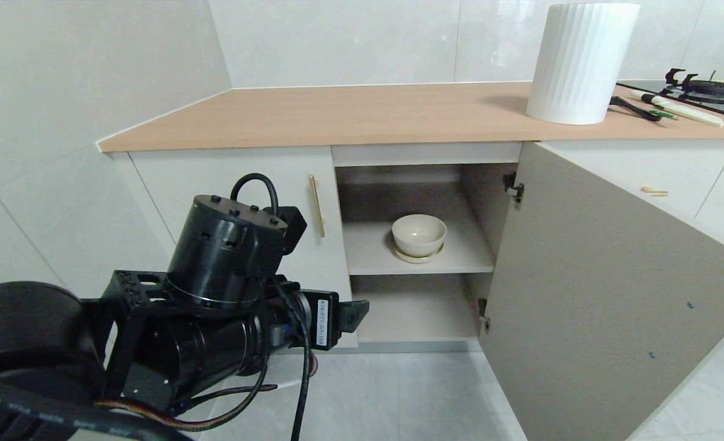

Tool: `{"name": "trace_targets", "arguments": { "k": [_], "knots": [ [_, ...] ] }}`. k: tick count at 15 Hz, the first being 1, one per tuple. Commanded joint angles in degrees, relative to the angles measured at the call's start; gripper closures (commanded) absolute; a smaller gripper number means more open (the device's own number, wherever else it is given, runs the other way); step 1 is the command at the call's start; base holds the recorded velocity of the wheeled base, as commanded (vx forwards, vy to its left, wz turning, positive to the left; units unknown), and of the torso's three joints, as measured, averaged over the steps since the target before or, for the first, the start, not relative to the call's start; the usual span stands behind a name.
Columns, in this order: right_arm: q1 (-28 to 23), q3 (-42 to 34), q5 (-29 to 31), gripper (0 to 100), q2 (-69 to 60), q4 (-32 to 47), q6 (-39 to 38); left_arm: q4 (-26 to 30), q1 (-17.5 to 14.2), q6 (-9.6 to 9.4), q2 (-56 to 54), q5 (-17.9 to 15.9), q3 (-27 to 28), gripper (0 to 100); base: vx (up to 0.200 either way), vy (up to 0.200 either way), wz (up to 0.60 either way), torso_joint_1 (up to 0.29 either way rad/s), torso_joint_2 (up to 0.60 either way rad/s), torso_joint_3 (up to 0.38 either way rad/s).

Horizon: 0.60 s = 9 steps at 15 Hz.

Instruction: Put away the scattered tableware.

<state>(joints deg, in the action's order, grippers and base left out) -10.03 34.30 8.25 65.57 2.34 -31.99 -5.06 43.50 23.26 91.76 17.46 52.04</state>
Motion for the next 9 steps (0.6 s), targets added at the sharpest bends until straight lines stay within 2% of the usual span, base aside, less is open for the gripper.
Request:
{"name": "trace_targets", "arguments": {
  "k": [1, 3, 5, 8, 9],
  "knots": [
    [-0.16, 2.43, -0.69, 0, 8.61, -1.81, 0.17, -0.04, 0.01, 0.03, 0.09, 0.03, 0.08, 0, 0.0, 0.0, 0.0, 0.0, 0.0, 0.0],
    [0.36, 3.05, -2.01, 0, 9.84, -1.81, 0.26, -0.04, 0.01, 0.03, 0.0, 0.03, 0.17, 0, 0.0, 0.0, 0.0, 0.0, 0.0, 0.0],
    [3.97, 3.49, -4.39, 0, 9.75, -1.55, 0.26, -0.13, -0.34, 0.03, 0.0, 0.03, 0.25, 0, 0.0, 0.0, 0.0, 0.0, 0.0, 0.0],
    [13.2, 3.58, -4.56, 0, 10.54, -1.37, 0.17, -0.13, -0.61, -0.23, 0.0, 0.03, 0.25, 0, 0.0, 0.0, 0.0, 0.0, 0.0, 0.0],
    [18.12, 4.37, -4.39, 0, 11.51, -1.29, 0.0, -0.13, -0.61, -0.58, -0.09, 0.03, 0.25, 0, 0.0, 0.0, 0.0, 0.0, 0.0, 0.0]
  ]
}}
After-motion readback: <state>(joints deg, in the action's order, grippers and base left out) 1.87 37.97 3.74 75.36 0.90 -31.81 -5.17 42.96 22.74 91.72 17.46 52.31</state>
